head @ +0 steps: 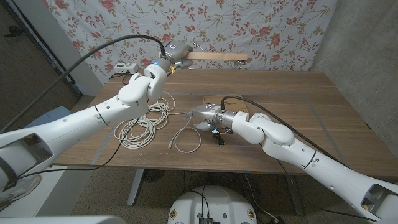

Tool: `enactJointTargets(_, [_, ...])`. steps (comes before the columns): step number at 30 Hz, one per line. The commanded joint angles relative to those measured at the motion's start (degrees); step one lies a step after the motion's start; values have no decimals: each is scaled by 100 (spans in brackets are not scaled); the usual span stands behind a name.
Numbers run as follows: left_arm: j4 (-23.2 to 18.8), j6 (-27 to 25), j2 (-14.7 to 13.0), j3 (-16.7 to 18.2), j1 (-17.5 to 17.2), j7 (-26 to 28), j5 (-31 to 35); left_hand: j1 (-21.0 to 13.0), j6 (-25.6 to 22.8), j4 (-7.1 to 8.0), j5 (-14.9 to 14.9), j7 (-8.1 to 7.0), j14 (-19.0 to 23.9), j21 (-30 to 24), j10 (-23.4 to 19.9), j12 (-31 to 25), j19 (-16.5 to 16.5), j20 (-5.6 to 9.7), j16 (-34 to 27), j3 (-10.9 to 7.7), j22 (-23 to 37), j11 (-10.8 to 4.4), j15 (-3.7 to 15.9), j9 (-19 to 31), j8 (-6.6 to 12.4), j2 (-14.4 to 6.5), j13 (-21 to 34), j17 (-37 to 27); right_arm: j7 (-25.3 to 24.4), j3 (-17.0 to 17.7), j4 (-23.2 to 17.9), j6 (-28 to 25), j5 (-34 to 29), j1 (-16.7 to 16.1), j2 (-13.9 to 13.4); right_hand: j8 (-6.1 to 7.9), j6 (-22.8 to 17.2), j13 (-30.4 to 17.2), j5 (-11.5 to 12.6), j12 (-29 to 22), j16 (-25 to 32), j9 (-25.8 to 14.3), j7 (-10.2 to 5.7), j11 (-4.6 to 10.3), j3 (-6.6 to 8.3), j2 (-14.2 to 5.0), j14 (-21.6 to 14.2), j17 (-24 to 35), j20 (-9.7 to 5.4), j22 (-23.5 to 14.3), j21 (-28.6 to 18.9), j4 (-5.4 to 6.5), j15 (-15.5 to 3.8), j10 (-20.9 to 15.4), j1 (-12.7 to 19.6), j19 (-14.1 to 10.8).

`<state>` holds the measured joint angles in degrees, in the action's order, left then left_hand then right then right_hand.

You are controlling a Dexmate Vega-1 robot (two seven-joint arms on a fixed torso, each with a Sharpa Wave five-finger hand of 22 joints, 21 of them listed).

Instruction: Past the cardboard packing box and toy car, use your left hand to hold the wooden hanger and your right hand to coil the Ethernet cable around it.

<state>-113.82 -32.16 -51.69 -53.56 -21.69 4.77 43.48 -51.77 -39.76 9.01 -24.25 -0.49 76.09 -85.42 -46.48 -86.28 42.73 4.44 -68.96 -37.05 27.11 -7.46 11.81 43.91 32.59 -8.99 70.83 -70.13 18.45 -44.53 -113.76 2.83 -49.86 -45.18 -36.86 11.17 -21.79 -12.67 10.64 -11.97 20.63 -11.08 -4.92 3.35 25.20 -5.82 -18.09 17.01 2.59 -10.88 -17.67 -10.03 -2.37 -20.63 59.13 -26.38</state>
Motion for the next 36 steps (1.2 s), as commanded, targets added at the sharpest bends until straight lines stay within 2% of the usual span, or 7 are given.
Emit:
enactJointTargets(1, [-9,35,-10,65,-61,-42,-46,18,-32,-2,29,22,-30,-40,30,-60,-49,207,-60,-44,10,-14,-2,-5,48,-32,18,-19,225,-149,634,291,-163,225,356,-1,33,-6,34,33,-40,-10,-4,5,5,25,85,1,-37,-16,11,45,-360,70,0,2])
enactJointTargets(12, [81,114,11,71,-17,-91,-64,45,-23,-6,38,15,-40,-81,54,-133,-57,217,-101,-70,-23,-26,-2,-13,70,-34,17,-17,83,-376,1104,195,-525,385,529,-21,124,-8,54,78,-176,-10,-43,17,28,52,311,-16,-109,-10,39,32,-335,253,60,67])
enactJointTargets(25, [167,178,30,69,33,-138,-90,91,-9,-7,52,23,-60,-144,83,-225,-80,218,-161,-113,-65,-25,-1,-35,101,-38,15,-15,-222,-594,1535,348,-671,558,655,20,51,-8,61,39,-155,-9,-74,40,4,58,242,1,-152,-5,29,56,-362,229,68,34])
enactJointTargets(28, [184,175,35,51,54,-201,-90,96,1,-8,54,14,-65,-153,85,-234,-83,216,-168,-118,-68,-28,-2,-43,99,-39,14,-15,-576,-622,1687,504,-678,566,656,-54,275,-4,68,122,-156,-8,-200,169,-43,64,266,31,-165,-3,30,64,-408,524,96,32])
enactJointTargets(29, [192,172,40,44,62,-218,-89,98,6,-9,55,12,-63,-156,92,-236,-85,217,-172,-120,-70,-32,-2,-40,102,-38,14,-14,-740,-629,1707,541,-724,549,640,-91,455,0,70,165,-174,-8,-280,232,-86,86,324,48,-177,-2,33,55,-451,759,137,36])
enactJointTargets(32, [219,168,60,34,79,-247,-96,106,7,-10,58,20,-68,-169,89,-249,-88,215,-182,-128,-76,-30,-2,-50,105,-39,14,-14,-1157,-632,1760,646,-798,508,616,-126,732,6,81,205,-205,-9,-332,242,-171,178,384,58,-188,-2,42,51,-452,1105,160,53])
enactJointTargets(36, [233,184,72,31,90,-247,-105,114,11,-11,62,14,-75,-171,93,-260,-91,221,-192,-135,-97,-18,-2,-60,107,-39,14,-14,-1585,-625,1840,807,-809,476,598,-81,734,9,92,160,-218,-11,-394,380,-263,248,405,72,-192,-1,56,103,-474,1158,74,82])
